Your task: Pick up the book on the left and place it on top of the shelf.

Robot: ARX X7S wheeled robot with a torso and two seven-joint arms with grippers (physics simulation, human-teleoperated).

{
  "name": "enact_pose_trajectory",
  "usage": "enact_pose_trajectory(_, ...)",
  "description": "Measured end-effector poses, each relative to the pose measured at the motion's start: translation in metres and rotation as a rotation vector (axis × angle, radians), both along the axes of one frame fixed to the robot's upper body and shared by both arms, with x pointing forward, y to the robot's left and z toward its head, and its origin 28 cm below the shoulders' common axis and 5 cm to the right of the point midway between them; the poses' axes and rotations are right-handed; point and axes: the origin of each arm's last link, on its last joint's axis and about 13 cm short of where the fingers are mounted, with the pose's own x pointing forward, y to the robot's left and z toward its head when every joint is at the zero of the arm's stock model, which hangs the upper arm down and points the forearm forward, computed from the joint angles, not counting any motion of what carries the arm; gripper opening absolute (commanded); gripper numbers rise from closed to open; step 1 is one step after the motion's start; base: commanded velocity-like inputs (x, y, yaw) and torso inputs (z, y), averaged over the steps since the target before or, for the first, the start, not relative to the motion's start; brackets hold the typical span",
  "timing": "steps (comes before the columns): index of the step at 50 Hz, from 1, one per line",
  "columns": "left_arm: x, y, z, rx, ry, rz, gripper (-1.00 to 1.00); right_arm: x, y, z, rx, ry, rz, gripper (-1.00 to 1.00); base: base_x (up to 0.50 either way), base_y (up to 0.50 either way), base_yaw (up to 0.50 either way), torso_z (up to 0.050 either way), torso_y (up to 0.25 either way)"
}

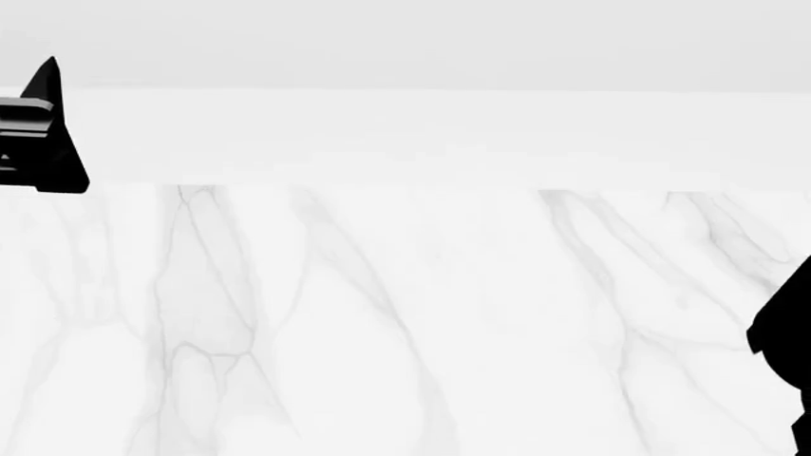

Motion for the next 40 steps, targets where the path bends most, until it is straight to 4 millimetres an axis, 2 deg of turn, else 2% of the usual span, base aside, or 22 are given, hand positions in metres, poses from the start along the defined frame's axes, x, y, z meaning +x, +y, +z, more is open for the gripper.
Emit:
enact_pose_trajectory(14,0.001,0.000,-0.002,-0.001,0.003,-0.001,1.00,0.010,0.007,0.003,-0.027,-0.024,0.091,1.00,0.00,0.00,0.00,0.000,0.000)
enact_pose_trajectory(20,0.001,-0.001,-0.002,-0.002,0.005,-0.002,1.00,0.025,0.022,0.009,-0.005,-0.064,0.226,1.00,0.00,0.00,0.00,0.000,0.000)
enact_pose_trajectory(29,0.002,-0.001,-0.004,-0.003,0.008,-0.003,1.00,0.051,0.053,0.029,0.029,-0.146,0.471,1.00,0.00,0.00,0.00,0.000,0.000)
enact_pose_trajectory(40,0.002,-0.001,-0.005,-0.004,0.011,-0.003,1.00,0.065,0.075,0.045,0.025,-0.200,0.626,1.00,0.00,0.00,0.00,0.000,0.000)
